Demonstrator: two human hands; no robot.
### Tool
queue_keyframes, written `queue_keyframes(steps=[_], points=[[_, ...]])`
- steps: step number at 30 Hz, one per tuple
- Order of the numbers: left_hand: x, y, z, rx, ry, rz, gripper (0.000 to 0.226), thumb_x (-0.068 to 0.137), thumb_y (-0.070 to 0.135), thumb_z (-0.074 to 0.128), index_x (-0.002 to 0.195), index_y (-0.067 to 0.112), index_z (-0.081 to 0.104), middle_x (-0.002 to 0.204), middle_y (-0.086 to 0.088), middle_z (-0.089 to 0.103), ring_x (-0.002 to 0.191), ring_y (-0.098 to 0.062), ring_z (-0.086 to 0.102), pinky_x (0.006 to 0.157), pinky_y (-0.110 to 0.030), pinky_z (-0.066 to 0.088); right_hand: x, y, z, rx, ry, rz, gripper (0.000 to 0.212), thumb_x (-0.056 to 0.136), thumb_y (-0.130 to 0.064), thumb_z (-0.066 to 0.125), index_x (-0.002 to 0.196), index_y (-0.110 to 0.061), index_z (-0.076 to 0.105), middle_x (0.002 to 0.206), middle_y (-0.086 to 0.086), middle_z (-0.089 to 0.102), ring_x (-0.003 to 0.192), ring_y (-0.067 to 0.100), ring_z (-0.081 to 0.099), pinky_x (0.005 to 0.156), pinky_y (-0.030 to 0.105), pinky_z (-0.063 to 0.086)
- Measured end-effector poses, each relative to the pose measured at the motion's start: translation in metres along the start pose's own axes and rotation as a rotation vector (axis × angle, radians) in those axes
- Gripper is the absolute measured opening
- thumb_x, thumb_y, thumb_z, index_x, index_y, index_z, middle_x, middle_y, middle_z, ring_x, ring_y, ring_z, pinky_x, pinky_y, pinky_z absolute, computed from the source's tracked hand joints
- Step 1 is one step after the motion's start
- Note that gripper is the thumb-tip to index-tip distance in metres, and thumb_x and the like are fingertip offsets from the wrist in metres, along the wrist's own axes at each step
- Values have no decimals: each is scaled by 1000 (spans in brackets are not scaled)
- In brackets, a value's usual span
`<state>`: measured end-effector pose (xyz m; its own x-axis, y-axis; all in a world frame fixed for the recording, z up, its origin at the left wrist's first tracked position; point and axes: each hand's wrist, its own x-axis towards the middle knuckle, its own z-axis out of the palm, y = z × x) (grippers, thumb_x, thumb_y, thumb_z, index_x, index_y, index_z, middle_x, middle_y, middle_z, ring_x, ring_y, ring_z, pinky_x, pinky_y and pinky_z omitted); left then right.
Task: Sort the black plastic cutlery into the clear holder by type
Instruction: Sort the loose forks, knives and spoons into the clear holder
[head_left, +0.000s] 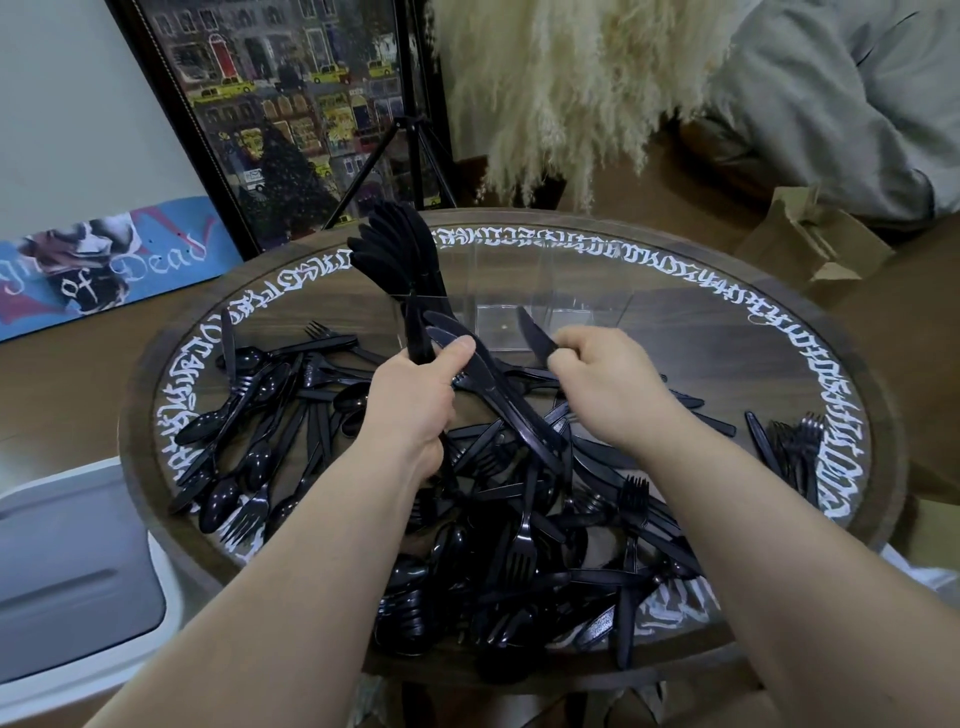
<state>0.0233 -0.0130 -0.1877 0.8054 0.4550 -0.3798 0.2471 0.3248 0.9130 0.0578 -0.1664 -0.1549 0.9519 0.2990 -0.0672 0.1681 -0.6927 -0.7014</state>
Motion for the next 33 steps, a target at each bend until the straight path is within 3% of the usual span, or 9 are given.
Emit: queue_keyframes(steps=[3,6,10,15,18,22,24,28,33], points=[[-4,1,0,13,-21,9,33,83,19,73,65,22,46,48,9,40,44,-10,24,49,-26,21,9,-8,9,-65,43,-85,19,98,-18,38,99,-15,56,80,5,63,75,26,63,69,38,52],[-5,0,0,-6,-36,26,39,82,16,73,61,23,41,46,11,36,45,-11,23,50,-28,19,10,-10,23,-126,95,-176,19,99,-24,38,106,-21,55,80,7,65,74,31,61,72,42,51],[-6,-3,1,24,-44,43,40,83,13,72,58,22,41,41,13,37,37,-7,28,43,-21,25,0,-9,41,-95,77,-229,32,98,-22,38,124,-28,56,98,7,69,91,32,60,80,41,49],[-7,-3,-2,73,-116,5,27,87,14,67,66,17,50,53,2,33,38,-7,24,40,-16,25,-7,0,43,10,-24,-230,50,99,-13,36,144,-33,39,115,4,64,101,21,56,85,29,43],[-9,-1,-2,100,-123,15,21,88,17,66,70,16,56,58,-2,34,38,-7,24,45,-23,20,-8,5,40,56,24,-198,51,97,-8,35,140,-33,45,109,-1,65,93,18,57,80,26,43],[-8,4,-4,34,-64,13,9,84,14,68,82,8,63,48,4,44,31,-5,30,37,-13,25,-7,12,32,118,66,-101,49,97,-8,33,136,-34,50,85,-11,63,87,15,61,68,23,41],[-4,1,-3,46,-59,10,12,82,16,70,81,11,60,56,1,35,38,-9,24,43,-21,20,-9,8,32,99,46,-117,45,99,-11,34,137,-31,50,90,-10,63,94,14,59,70,22,40],[-4,-3,0,46,-45,-15,26,85,15,65,68,19,46,62,-2,34,43,-9,23,46,-25,20,-10,3,43,-67,-8,-217,39,102,-24,34,138,-20,50,119,6,61,115,21,51,96,29,37],[-3,-4,0,-13,-37,-30,19,85,13,65,76,19,49,67,-3,35,45,-9,23,41,-22,20,-8,3,47,-87,115,-160,31,101,-24,34,118,-20,59,96,4,63,94,24,55,81,35,42]])
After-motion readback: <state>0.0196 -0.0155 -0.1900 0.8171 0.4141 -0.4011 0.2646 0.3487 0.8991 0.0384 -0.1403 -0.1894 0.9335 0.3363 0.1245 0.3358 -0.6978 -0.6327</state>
